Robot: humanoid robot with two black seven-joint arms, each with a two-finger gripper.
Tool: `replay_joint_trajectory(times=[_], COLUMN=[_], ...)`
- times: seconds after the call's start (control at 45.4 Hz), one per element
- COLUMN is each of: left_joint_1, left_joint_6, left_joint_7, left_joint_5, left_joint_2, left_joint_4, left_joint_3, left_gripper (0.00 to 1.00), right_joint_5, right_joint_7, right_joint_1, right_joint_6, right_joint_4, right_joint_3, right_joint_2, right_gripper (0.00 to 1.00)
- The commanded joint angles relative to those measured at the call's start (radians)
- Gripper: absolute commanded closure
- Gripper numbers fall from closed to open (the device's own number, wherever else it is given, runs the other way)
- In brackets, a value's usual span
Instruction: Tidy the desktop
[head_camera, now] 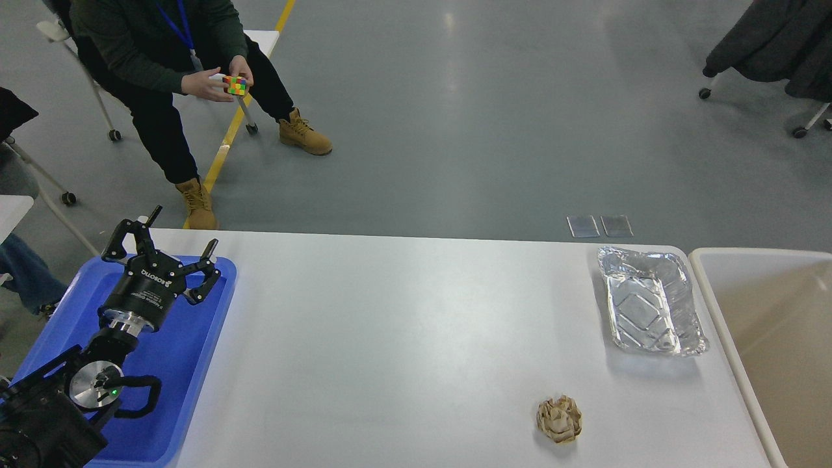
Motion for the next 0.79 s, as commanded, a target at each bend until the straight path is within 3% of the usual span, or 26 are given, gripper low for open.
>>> replay_joint_trajectory(times=[0.0, 0.286, 0.771], left_joint_1=[0.0, 0.0, 0.0], left_joint_6=[0.0, 0.0, 0.0], left_joint_7=[-0.001, 0.001, -0.001], left_joint_5=[0.0, 0.0, 0.0], left_joint_2=[0.0, 0.0, 0.0], left_joint_4=[0.0, 0.0, 0.0], left_joint_3=[0.0, 0.001, 0.001], left_gripper=[0.01, 0.01, 0.01], right_joint_5=[-0.003, -0.002, -0.002], right_joint_7=[-0.002, -0.002, -0.002], right_joint_1=[-0.257, -0.438, -0.577], right_joint_6=[-0.027, -0.169, -0.271], right_joint_4=[-0.136, -0.139, -0.161], right_joint_3=[0.203, 0.348, 0.482], right_joint_2=[0.027, 0.159, 0.355], right_gripper=[1.0, 1.0, 1.0])
